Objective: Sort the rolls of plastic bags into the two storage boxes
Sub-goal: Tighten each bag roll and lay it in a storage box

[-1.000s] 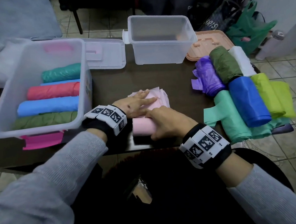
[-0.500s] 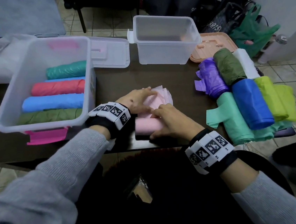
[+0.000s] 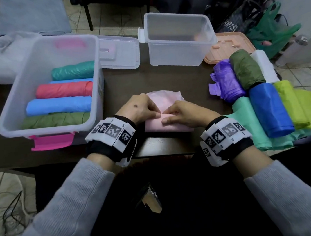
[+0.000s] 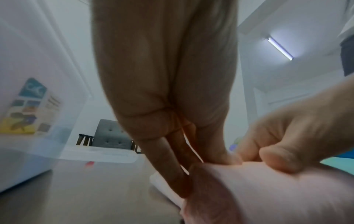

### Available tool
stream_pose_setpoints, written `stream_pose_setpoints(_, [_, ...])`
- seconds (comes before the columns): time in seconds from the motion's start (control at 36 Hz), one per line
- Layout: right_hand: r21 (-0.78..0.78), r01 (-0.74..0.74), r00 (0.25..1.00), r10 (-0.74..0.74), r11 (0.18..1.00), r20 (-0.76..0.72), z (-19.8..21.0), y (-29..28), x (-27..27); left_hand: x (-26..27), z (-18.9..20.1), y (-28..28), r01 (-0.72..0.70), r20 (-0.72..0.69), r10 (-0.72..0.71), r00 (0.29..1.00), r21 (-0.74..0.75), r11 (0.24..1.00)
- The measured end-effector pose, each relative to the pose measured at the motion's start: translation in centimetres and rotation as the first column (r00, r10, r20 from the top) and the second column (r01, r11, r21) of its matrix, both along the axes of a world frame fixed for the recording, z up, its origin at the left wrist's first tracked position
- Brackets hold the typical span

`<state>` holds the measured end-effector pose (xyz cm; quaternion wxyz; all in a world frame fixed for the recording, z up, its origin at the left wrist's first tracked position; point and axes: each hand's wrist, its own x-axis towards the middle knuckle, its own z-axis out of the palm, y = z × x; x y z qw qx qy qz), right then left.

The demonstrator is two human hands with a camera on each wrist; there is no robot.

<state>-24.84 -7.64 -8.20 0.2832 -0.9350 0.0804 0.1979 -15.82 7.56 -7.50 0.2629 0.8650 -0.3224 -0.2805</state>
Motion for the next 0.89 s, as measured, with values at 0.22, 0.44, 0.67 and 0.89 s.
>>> stream_pose_setpoints(0.22, [-0.325, 0.079, 0.96, 0.016, 0.942, 0.28, 0.4, 2.2, -1.0, 1.1, -0.8, -1.1, -0.037, -0.004, 0.038, 0.999, 0.055, 0.998])
stream_pose_setpoints(0.44, [-0.35, 0.041, 0.96, 0.06, 0.936, 0.273, -1.0, 2.2, -2.2, 1.2, -1.4, -2.3, -0.112, 0.098, 0.11, 0.989, 0.024, 0.993])
stream_pose_setpoints(0.67, [-0.202, -0.028, 0.994, 0.048, 0.979, 0.096, 0.0, 0.3, 0.4, 0.5, -1.0, -0.8, -0.057, 0.098, 0.064, 0.993, -0.077, 0.995])
stream_pose_setpoints(0.89, [-0.088, 0.061, 0.997, -0.065, 0.994, -0.041, 0.5, -0.2, 1.2, 0.3, -1.6, -0.7, -0.062, 0.062, 0.066, 0.996, -0.068, 0.996])
